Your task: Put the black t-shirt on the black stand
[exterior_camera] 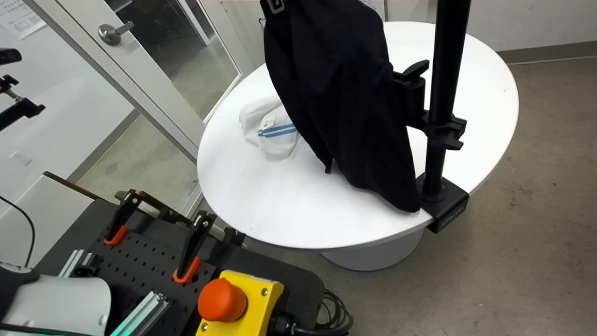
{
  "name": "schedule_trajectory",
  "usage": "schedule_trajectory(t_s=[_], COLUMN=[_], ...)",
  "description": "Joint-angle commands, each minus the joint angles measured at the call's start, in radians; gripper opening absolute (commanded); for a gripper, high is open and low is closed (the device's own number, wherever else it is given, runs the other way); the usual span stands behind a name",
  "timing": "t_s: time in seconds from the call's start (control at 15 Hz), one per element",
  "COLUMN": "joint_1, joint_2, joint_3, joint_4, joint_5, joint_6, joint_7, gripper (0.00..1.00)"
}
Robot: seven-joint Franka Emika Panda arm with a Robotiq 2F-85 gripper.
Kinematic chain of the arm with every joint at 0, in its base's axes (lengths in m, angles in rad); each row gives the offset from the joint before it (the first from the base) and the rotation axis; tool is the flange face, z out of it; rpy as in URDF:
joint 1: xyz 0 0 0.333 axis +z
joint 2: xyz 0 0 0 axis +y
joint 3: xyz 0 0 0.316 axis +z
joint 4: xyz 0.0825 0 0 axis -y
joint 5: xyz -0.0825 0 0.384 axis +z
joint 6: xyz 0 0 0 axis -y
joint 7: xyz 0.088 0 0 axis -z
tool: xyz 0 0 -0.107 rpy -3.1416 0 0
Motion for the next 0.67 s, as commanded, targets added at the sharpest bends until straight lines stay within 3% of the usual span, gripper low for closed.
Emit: schedule_trajectory(t_s=[0.0,0.13,0.2,0.6], joint_1=[0.004,0.0,-0.002,-0.038], joint_2=[-0.046,-0.058,-0.064,-0.088], joint_3=[-0.009,-0.01,-0.012,-0.036], joint_4=[-0.042,-0.045,-0.045,-0.019], joint_5=[-0.038,-0.052,-0.057,-0.048], joint_6=[0.033,0.03,0.028,0.013], joint_7=[0.0,0.0,-0.001,-0.004], gripper=[0.18,0.03,0.0,0.01])
